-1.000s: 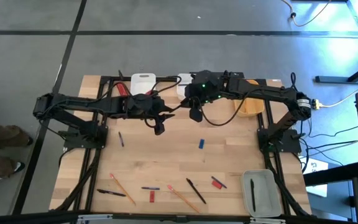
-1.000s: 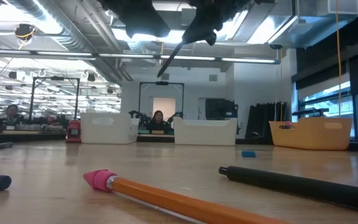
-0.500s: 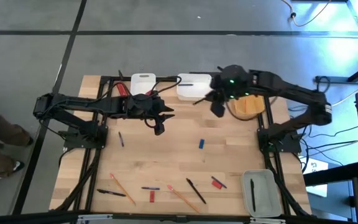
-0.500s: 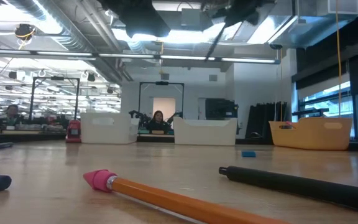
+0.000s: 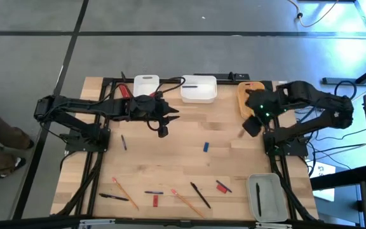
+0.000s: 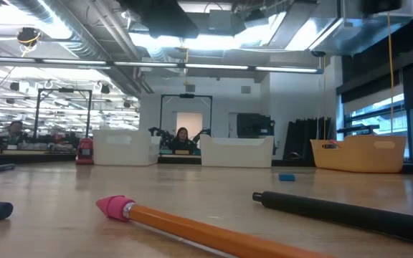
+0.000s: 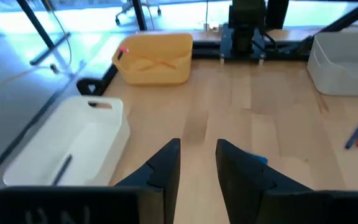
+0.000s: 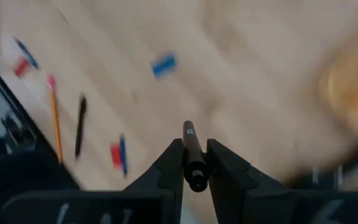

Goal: Sort crayons/erasers/pens/pencils in bins
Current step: Put the black pen into the gray bin

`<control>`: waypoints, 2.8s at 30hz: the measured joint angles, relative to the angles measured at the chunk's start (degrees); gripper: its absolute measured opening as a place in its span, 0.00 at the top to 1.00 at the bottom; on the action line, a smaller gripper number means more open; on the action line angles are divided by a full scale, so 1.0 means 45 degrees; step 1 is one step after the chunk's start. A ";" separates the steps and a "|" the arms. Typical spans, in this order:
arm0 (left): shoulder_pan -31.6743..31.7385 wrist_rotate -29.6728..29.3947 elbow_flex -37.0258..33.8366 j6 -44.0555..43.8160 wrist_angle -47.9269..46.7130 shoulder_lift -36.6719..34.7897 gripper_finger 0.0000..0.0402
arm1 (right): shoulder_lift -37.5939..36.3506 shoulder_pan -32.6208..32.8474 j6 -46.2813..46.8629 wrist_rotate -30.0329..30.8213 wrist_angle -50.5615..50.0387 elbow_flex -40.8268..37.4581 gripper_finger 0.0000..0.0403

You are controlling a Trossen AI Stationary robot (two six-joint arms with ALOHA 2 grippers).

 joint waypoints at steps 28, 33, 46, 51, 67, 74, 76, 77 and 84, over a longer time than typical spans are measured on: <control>0.0573 0.3571 -0.0005 0.1384 0.1747 -0.0005 0.77 | -0.0074 0.6113 1.0850 -0.7793 0.3635 -0.5287 0.86; 0.0595 0.4195 -0.0005 0.2472 0.1882 -0.0005 0.77 | -0.0072 0.6810 1.2163 -0.7944 0.5586 -0.6770 0.86; 0.1258 0.5634 -0.0005 0.2732 0.2189 -0.0005 0.77 | -0.0077 0.7127 1.3200 -0.8046 0.8401 -0.9182 0.86; 0.1299 0.5634 -0.0005 0.2737 0.2185 -0.0005 0.77 | -0.0077 0.7130 1.3415 -0.8789 0.9394 -0.9558 0.86; 0.1297 0.5629 -0.0005 0.2715 0.2171 -0.0005 0.77 | -0.0077 0.8074 1.4280 -0.8172 0.9480 -0.9564 0.86; 0.1297 0.5629 -0.0005 0.2691 0.2170 -0.0005 0.77 | -0.0077 0.8507 1.4332 -0.7005 0.9530 -0.9564 0.83; 0.1297 0.5626 -0.0005 0.2693 0.2170 -0.0005 0.77 | -0.0077 0.8548 1.4607 -0.6933 0.9530 -0.9564 0.82; 0.1297 0.5629 -0.0005 0.2693 0.2170 -0.0005 0.77 | -0.0077 0.8553 1.4658 -0.6925 0.9533 -0.9564 0.82; 0.1297 0.5625 -0.0005 0.2682 0.2170 -0.0005 0.77 | -0.0070 0.8558 1.4834 -0.7023 0.9708 -0.9722 0.81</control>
